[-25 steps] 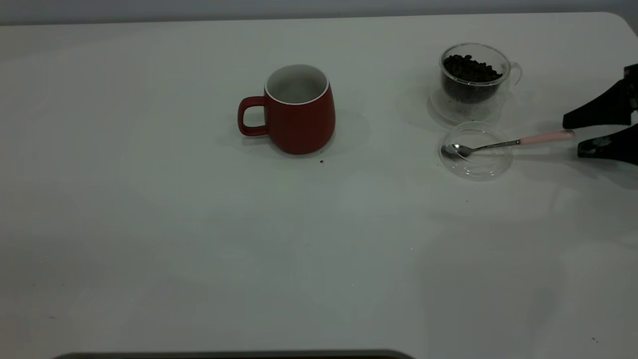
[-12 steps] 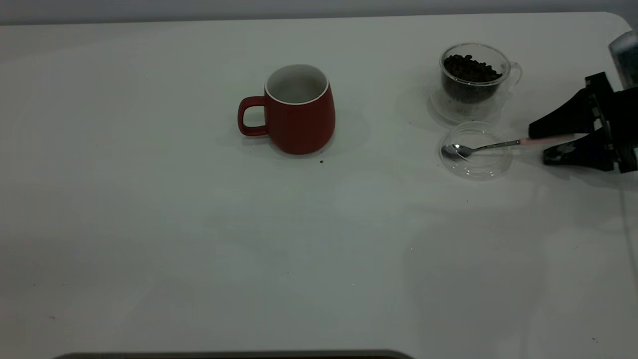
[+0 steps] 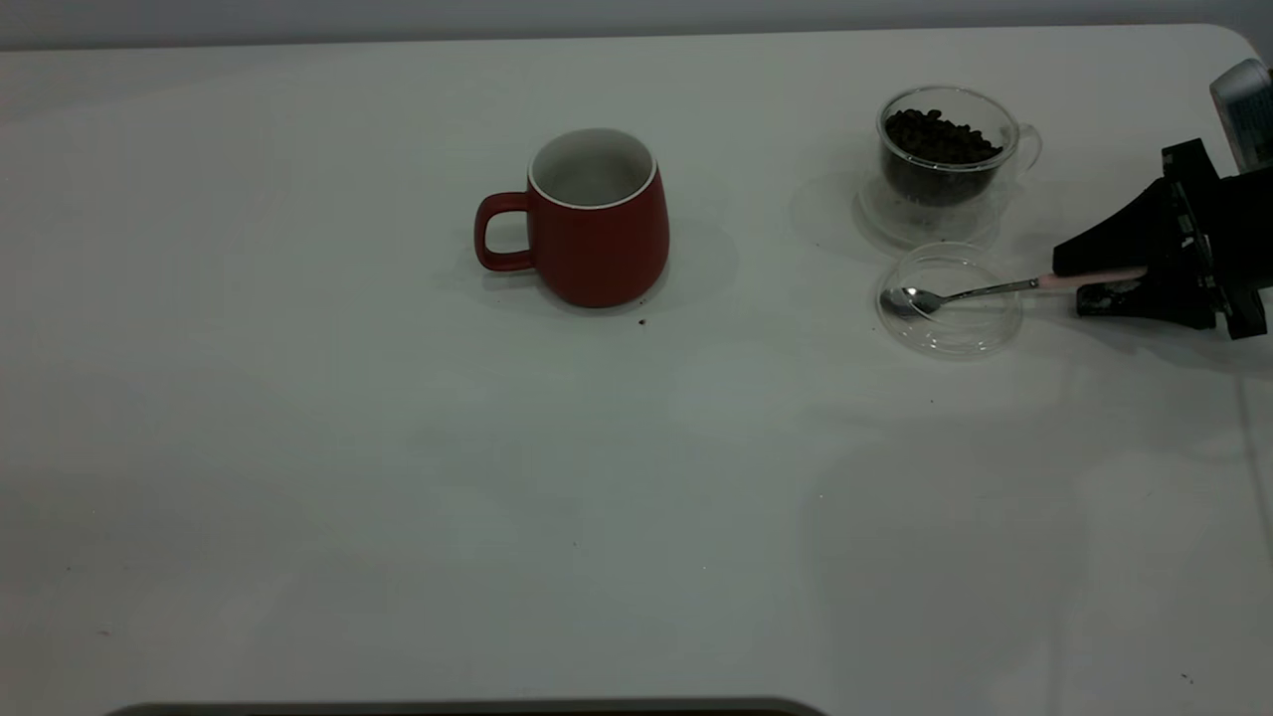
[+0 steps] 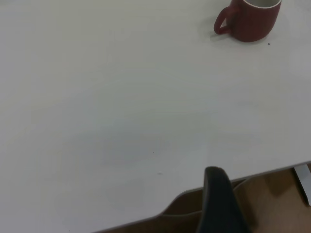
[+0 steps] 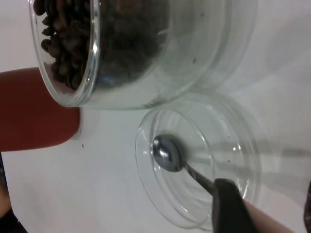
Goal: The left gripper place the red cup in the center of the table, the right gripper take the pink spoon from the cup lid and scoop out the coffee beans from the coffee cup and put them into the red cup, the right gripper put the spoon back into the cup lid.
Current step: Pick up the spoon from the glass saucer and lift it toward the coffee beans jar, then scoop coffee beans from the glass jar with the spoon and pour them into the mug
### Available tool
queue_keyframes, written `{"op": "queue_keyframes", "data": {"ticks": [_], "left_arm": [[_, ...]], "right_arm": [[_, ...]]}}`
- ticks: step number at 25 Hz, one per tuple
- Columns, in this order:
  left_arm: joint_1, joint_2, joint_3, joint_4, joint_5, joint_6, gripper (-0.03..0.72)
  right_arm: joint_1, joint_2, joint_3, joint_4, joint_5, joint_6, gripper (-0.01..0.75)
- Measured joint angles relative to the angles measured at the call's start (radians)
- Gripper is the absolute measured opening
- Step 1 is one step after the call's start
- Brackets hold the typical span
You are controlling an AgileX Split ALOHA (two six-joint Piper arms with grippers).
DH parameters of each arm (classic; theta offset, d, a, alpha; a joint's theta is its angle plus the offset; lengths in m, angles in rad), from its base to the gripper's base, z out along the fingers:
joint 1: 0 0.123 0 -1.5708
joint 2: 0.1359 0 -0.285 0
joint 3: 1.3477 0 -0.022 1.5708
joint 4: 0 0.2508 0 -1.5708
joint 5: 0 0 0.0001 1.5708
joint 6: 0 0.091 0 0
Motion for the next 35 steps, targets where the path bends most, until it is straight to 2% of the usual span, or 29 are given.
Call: {"op": "queue_keyframes", "data": {"ticks": [3,6,7,13,18,22,24,28,30,35], "left_arm": [[0.000,0.000,0.000,0.000,0.000,0.000,0.505],[0.000,0.000,0.000,0.000,0.000,0.000,0.505],[0.000,0.000,0.000,0.000,0.000,0.000,0.505],[0.000,0.000,0.000,0.000,0.000,0.000,0.505],[0.000,0.000,0.000,0.000,0.000,0.000,0.505],[0.000,0.000,0.000,0.000,0.000,0.000,0.505],[0.000,0.000,0.000,-0.001,0.000,0.000,0.505],[0.000,0.000,0.000,-0.001,0.000,0.000,0.505],[0.000,0.000,0.000,-0.001,0.000,0.000,0.505],[0.000,0.000,0.000,-0.001,0.000,0.000,0.505]], "right_arm": [[0.000,0.000,0.000,0.000,0.014,0.000,0.270],[0.000,-0.003,-0.002,-0.002,0.075,0.003,0.113],[0.000,-0.008,-0.002,-0.011,0.087,0.003,0.091],[-0.006,-0.079,-0.002,-0.086,0.063,0.003,0.096],[-0.055,-0.201,-0.002,-0.188,0.064,0.053,0.096],[-0.074,-0.310,-0.002,-0.236,0.137,0.081,0.096],[-0.072,-0.355,-0.002,-0.224,0.200,0.069,0.096],[-0.047,-0.402,-0.002,-0.090,0.230,0.017,0.096],[-0.023,-0.401,-0.002,-0.027,0.191,0.003,0.096],[0.051,-0.357,-0.001,0.019,0.004,-0.008,0.096]]}}
